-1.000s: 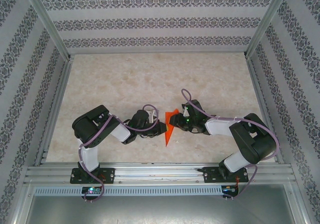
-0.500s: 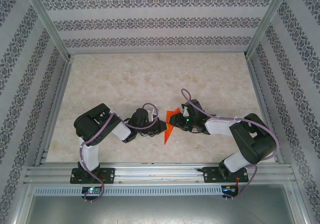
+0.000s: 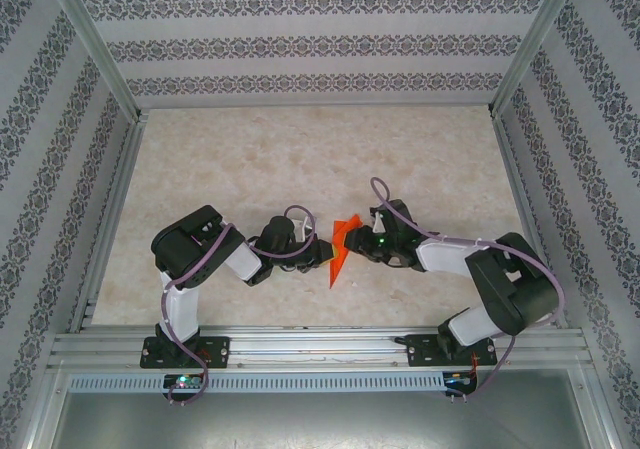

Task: Fold a paper plane with a square sheet of paper (fold left side to right side)
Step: Fold the wing for the fifth time at the center of the table.

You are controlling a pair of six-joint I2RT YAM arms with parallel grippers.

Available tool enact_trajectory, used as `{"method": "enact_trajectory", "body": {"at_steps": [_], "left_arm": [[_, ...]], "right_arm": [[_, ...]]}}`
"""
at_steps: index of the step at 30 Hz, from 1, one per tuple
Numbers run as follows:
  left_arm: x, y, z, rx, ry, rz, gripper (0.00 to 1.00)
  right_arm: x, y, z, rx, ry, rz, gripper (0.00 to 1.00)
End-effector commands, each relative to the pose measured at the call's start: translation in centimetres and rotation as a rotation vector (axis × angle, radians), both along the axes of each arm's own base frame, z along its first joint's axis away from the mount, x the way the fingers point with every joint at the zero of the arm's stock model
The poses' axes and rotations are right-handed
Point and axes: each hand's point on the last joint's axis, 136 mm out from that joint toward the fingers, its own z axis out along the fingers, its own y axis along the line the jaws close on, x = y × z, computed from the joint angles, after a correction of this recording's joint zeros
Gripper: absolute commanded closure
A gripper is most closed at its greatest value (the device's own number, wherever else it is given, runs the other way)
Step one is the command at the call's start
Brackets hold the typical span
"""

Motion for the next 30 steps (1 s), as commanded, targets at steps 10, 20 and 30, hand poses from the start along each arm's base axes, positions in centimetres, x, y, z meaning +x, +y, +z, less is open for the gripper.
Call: {"method": "enact_trajectory", "body": {"at_steps": [10, 20, 30], "left_arm": [[0.0, 2.4, -5.5, 0.164, 0.082, 0.065, 0.97], [0.0, 2.5, -5.7, 0.168, 0.091, 0.068, 0.97], [0.0, 2.9, -6.1, 0.169, 0.109, 0.081, 0.98]], "right_arm": [[1.4, 1.0, 2.2, 0.056, -0.066, 0.042, 0.85], [2.5, 2.0, 1.4, 0.037, -0.053, 0.056, 0.89], [2.4, 1.3, -0.7, -0.016, -0.013, 0.033, 0.89]]}}
